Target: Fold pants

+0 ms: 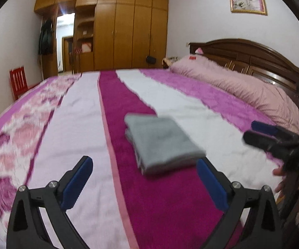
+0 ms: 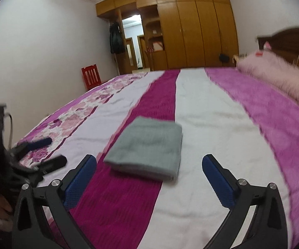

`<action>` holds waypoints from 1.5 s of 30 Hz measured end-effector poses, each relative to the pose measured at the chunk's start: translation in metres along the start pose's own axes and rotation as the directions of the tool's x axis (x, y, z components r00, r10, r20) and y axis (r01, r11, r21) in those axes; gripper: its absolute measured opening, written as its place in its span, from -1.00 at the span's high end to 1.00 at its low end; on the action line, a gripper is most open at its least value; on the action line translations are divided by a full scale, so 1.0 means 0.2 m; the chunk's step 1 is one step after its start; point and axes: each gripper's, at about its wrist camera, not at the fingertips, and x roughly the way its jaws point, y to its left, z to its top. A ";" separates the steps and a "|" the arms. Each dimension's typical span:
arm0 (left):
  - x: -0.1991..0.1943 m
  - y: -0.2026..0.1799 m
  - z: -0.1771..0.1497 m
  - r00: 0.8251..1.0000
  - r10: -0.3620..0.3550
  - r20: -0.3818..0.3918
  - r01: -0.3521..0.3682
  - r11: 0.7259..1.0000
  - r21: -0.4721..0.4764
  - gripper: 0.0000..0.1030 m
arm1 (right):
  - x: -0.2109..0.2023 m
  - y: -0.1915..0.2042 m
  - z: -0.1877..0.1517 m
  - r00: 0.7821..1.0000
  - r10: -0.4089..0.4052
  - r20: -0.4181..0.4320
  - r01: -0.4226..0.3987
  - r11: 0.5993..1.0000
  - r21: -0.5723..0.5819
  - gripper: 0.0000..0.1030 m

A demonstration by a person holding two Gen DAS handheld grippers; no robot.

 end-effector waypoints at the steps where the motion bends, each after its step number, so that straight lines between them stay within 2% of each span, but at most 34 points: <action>1: 0.03 0.01 -0.03 1.000 0.002 -0.013 -0.002 1.000 -0.004 -0.98 | 0.02 0.00 -0.02 1.000 0.021 -0.010 -0.021 1.000 0.000 -1.00; 3: 0.11 0.00 -0.04 0.997 0.026 -0.072 -0.027 1.000 -0.005 -0.98 | 0.07 -0.01 -0.05 1.000 0.014 -0.021 -0.015 1.000 -0.020 -1.00; 8: 0.14 0.00 -0.04 0.998 0.019 -0.058 -0.020 1.000 -0.023 -0.98 | 0.13 -0.04 -0.10 1.000 0.001 -0.025 -0.002 0.999 -0.036 -1.00; 12: 0.16 0.02 -0.02 0.998 -0.011 -0.057 0.008 0.999 -0.051 -0.98 | 0.13 -0.02 -0.10 0.998 0.050 -0.031 -0.051 0.998 -0.027 -1.00; 15: 0.15 0.03 0.00 0.999 -0.019 -0.043 0.017 0.998 -0.057 -0.98 | 0.14 0.02 -0.11 0.998 0.053 -0.030 -0.054 0.997 -0.055 -1.00; 23: 0.17 0.02 -0.02 0.998 -0.031 -0.063 0.027 0.998 -0.065 -0.98 | 0.19 0.12 -0.14 0.997 0.038 -0.070 -0.047 0.990 -0.135 -1.00; 45: 0.16 0.01 -0.02 0.998 -0.028 -0.058 0.024 0.997 -0.072 -0.98 | 0.19 0.06 -0.12 0.997 0.040 -0.070 -0.046 0.996 -0.079 -1.00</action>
